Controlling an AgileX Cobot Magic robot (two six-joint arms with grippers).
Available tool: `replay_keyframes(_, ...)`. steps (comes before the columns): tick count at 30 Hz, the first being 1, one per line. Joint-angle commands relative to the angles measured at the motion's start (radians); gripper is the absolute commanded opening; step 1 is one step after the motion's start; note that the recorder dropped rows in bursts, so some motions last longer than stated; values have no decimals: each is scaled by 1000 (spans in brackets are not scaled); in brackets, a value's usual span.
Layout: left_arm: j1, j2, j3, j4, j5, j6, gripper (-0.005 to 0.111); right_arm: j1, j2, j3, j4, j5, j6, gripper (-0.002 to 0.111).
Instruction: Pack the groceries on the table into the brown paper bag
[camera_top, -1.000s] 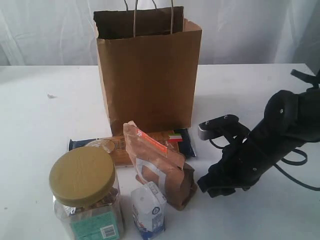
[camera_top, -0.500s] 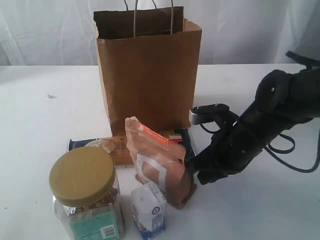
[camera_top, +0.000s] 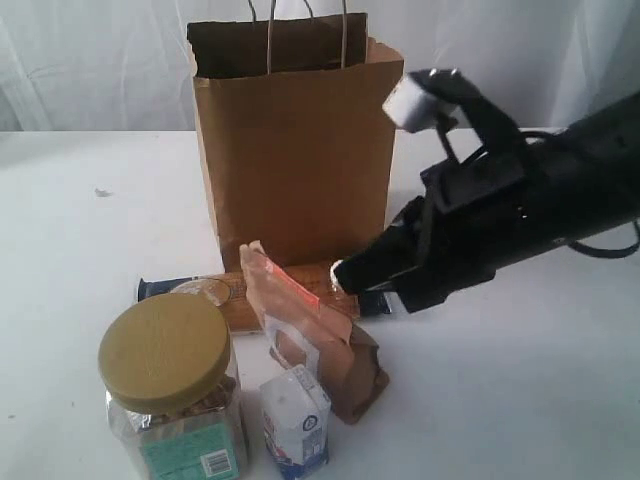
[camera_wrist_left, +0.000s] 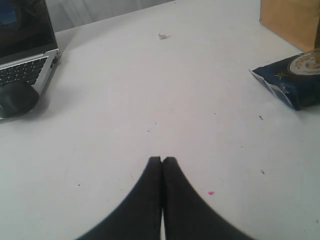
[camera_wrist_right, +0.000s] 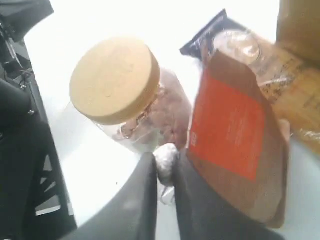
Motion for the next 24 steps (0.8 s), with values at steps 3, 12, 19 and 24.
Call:
replay_keyframes(3, 2, -4, 3, -3, -2, -2, 0, -5, -156, 18, 15, -195, -47, 0)
replay_keyframes(12, 2, -4, 3, -3, -2, -2, 0, -7, -140, -40, 367, -997, 191, 0)
replay_keyframes(19, 2, -4, 3, -3, -2, -2, 0, -21, 120, -324, 349, -659, 173, 0)
replay_keyframes(24, 2, -4, 3, -3, -2, -2, 0, -21, 318, -482, 355, -710, 186, 0)
